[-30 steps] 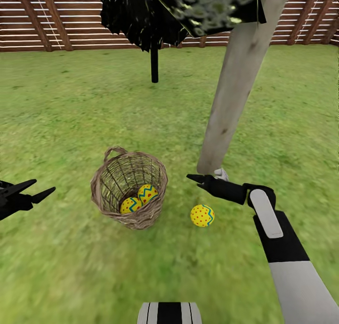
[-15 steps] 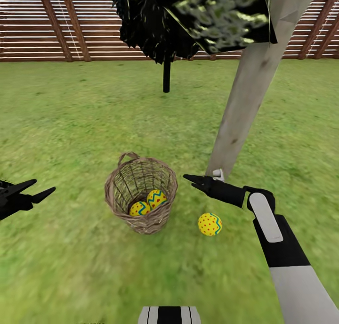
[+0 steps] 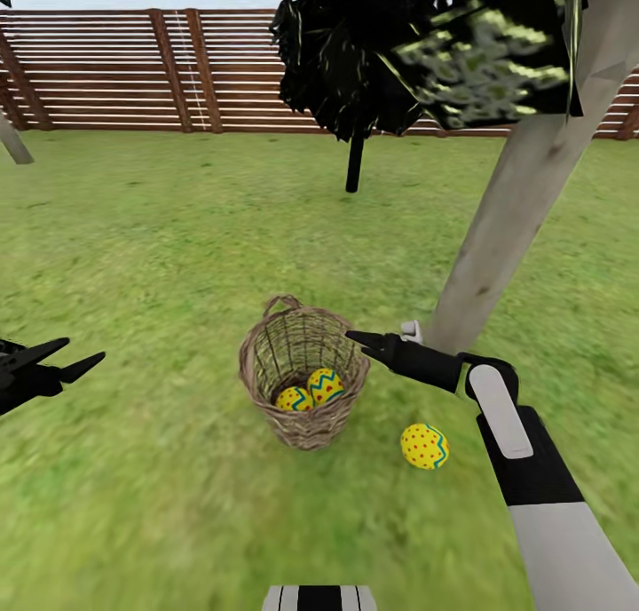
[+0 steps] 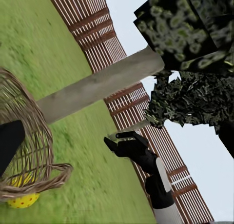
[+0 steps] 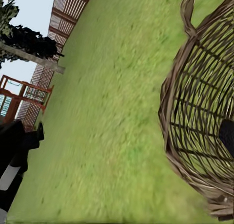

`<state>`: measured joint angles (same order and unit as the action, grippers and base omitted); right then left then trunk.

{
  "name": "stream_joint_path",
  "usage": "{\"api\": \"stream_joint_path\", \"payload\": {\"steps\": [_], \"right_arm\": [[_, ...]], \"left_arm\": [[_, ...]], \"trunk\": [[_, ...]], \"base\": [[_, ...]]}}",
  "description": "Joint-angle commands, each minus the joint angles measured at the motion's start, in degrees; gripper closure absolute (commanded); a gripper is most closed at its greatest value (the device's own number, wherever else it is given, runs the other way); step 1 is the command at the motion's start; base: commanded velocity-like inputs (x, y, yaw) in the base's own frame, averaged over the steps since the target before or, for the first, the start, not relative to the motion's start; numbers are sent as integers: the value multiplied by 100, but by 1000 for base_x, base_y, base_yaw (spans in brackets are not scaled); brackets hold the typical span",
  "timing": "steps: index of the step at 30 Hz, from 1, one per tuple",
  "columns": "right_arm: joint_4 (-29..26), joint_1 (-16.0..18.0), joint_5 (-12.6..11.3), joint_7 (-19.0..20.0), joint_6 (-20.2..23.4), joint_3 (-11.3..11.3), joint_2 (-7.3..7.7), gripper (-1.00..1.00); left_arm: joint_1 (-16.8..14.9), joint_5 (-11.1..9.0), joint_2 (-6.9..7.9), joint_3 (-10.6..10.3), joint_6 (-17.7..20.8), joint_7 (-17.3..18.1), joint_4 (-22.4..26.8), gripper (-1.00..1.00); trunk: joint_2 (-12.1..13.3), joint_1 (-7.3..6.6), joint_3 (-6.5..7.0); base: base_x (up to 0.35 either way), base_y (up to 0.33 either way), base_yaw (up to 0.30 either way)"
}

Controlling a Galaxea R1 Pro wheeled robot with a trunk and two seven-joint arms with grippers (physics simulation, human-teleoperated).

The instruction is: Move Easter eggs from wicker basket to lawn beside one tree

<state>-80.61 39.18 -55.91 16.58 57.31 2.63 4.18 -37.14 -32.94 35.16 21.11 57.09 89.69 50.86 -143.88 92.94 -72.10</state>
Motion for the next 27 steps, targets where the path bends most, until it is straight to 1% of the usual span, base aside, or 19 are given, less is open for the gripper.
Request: {"api": "stream_joint_path", "payload": {"steps": [1, 4, 5, 11, 13, 14, 15, 17, 19, 20, 21, 23, 27], "right_arm": [[0, 2, 62, 55, 8, 1, 4, -100], [3, 2, 63, 49, 8, 1, 4, -100], [6, 2, 63, 45, 8, 1, 4, -100], [46, 2, 57, 0, -9, 4, -3, -100], [50, 2, 95, -53, -13, 10, -4, -100], [48, 2, 165, -111, -15, 14, -4, -100], [49, 2, 306, -204, -16, 37, -8, -100], [52, 2, 507, -310, -22, 82, -11, -100], [53, 2, 718, -391, -35, 169, -23, -100], [54, 2, 983, -484, -46, 315, -67, -100], [58, 2, 1178, -567, -83, 416, -119, -100], [61, 2, 1388, -711, -202, 503, -190, -100], [63, 2, 1478, -938, -291, 545, -228, -100]], "left_arm": [[-4, 7, 0, -2, 60, 26, 1, -100], [-4, 1, 0, -2, 58, 30, 3, -100], [-4, -1, 0, -2, 57, 31, 1, -100], [-5, -34, -9, 22, 49, 31, -51, -100], [-5, -33, -9, 23, 48, 31, -54, -100], [-5, -25, -6, 27, 48, 31, -56, -100], [-4, -14, -3, 30, 48, 31, -57, -100], [-4, -4, -1, 32, 48, 31, -58, -100], [-4, -8, 0, 33, 48, 31, -60, -100], [-4, -16, 0, 33, 48, 31, -64, -100], [-6, -22, 0, 33, 48, 31, -65, -100], [-5, -32, -4, 35, 48, 31, -67, -100], [-4, -36, -8, 36, 48, 31, -67, -100]], "trunk": [[0, -3, 15], [4, -11, 72], [4, -11, 70], [4, -11, 68], [4, -11, 68], [4, -11, 68], [4, -11, 68], [4, -11, 68], [4, -11, 68], [4, -11, 68], [4, -11, 68], [4, -11, 68], [4, -11, 68]], "base": [[0, 0, 271], [0, 0, 271], [0, 0, 197], [0, 0, 42], [0, 0, 5], [0, 0, 2], [0, 0, 1], [0, 3, 0], [20, 78, 0], [74, 202, 0], [93, 233, 0], [107, 250, 0], [138, 259, 0]]}}
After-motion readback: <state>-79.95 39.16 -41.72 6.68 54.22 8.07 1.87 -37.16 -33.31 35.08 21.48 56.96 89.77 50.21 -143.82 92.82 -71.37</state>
